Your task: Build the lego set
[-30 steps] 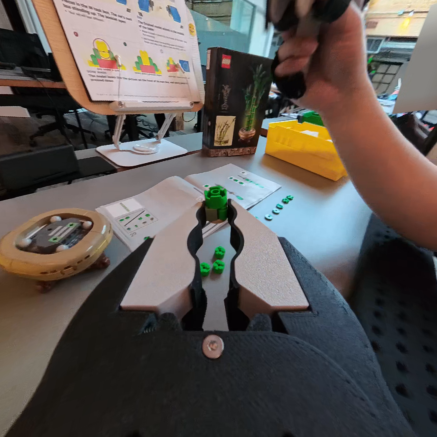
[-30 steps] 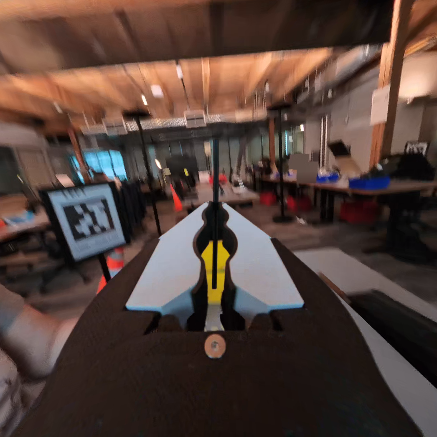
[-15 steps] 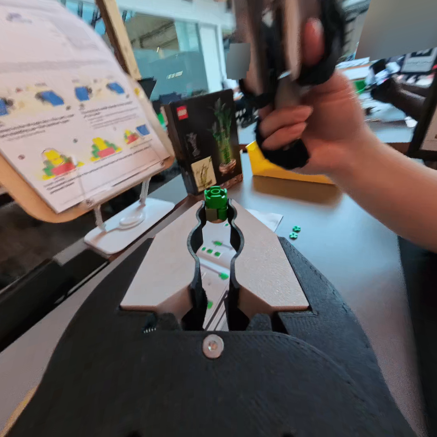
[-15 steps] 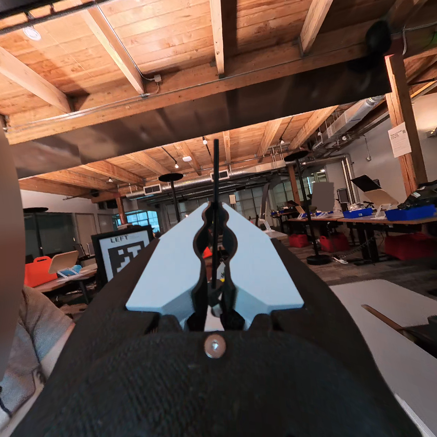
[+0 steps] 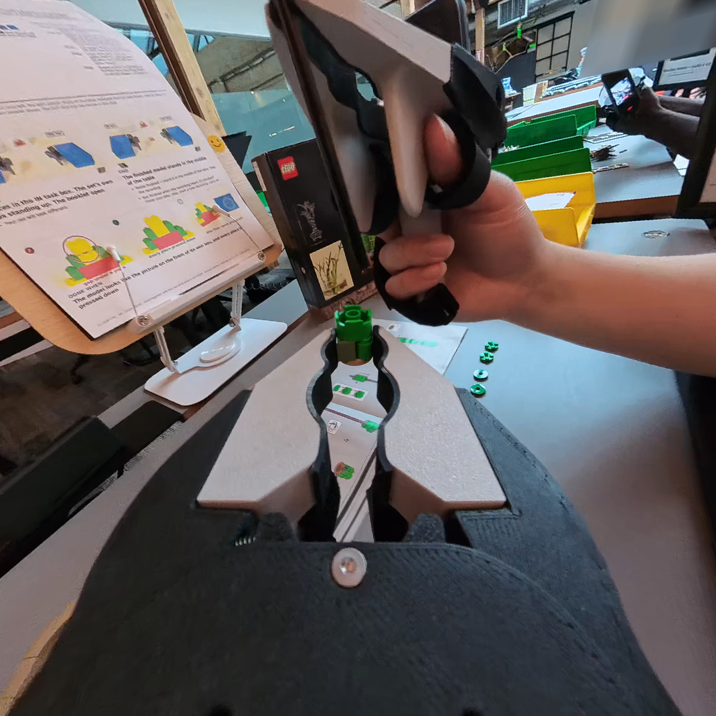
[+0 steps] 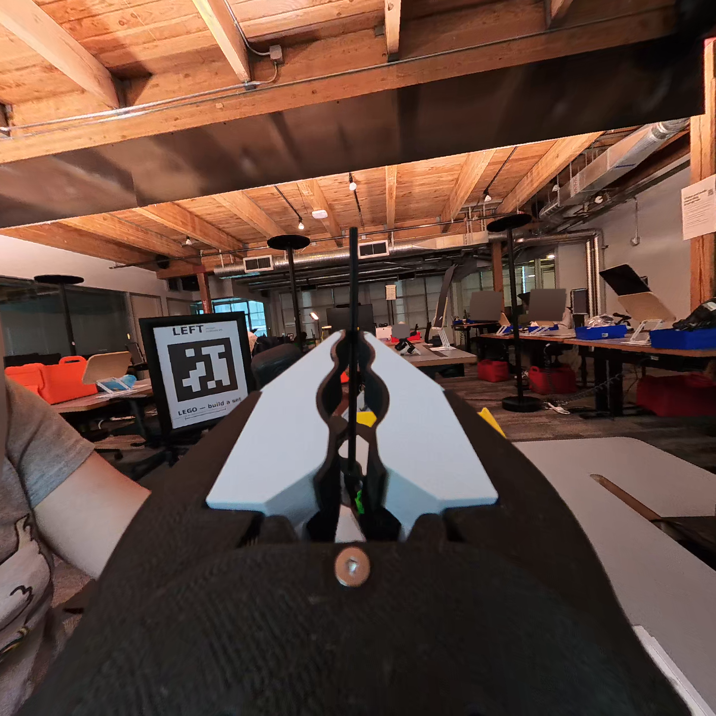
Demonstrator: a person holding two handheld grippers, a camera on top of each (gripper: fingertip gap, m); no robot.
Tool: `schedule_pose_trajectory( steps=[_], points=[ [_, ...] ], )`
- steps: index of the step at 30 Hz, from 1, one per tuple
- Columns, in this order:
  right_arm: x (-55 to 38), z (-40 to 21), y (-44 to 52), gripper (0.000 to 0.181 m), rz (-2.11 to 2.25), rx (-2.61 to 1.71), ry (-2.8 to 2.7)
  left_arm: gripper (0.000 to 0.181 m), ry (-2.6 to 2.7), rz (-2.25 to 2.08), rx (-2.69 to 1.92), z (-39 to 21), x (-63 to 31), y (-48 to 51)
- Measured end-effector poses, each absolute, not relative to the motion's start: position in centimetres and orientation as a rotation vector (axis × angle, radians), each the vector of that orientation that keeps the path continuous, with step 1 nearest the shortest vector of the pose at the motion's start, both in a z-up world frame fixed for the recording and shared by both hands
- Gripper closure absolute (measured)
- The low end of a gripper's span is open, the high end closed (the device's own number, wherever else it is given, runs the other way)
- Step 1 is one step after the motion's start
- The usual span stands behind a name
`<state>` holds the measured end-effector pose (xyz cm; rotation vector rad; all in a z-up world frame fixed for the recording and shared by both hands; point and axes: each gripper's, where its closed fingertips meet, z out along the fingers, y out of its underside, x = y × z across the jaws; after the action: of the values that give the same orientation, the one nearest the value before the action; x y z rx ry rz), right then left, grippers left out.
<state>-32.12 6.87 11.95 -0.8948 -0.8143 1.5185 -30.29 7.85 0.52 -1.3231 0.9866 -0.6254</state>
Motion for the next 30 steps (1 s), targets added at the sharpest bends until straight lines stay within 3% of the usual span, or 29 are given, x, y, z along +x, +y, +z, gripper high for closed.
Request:
schedule_pose_trajectory(
  steps=[30],
  points=[
    [-32.90,10.91,7.19,0.179,1.494,-0.911,-0.842,0.166,0.962,-0.802,-1.329,1.18,-30.30,6.96]
  ],
)
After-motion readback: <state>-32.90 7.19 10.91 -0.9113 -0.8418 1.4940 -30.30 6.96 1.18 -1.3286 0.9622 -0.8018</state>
